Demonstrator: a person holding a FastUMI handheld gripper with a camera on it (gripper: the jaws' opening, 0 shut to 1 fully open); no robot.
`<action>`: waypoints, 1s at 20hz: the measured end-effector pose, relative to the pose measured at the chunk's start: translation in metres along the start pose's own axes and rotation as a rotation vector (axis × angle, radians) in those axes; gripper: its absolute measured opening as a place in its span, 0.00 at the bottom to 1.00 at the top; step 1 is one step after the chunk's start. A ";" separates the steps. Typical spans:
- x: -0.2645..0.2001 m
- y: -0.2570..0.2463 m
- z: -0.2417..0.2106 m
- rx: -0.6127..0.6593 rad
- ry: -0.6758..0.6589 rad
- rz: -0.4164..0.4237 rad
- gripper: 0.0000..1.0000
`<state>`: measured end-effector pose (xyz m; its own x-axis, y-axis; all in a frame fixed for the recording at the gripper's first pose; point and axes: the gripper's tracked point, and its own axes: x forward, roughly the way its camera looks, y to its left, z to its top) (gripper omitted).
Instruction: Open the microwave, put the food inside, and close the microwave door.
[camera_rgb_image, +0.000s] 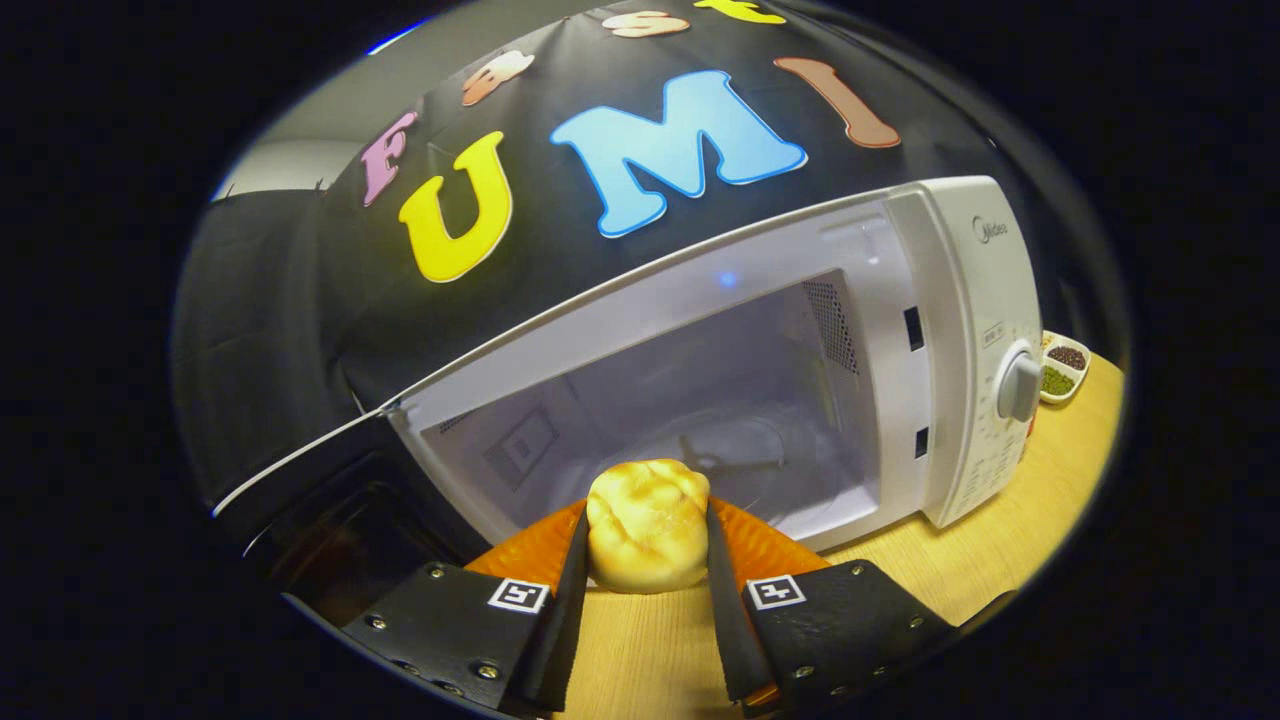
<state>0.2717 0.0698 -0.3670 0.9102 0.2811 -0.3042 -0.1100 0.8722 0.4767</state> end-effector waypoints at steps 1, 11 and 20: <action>0.011 -0.001 -0.001 0.014 0.008 -0.007 0.58; 0.081 -0.022 -0.006 0.106 0.010 -0.094 0.59; 0.093 -0.021 -0.010 0.133 0.005 -0.105 0.91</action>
<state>0.3543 0.0818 -0.4136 0.9118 0.1939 -0.3619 0.0395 0.8360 0.5473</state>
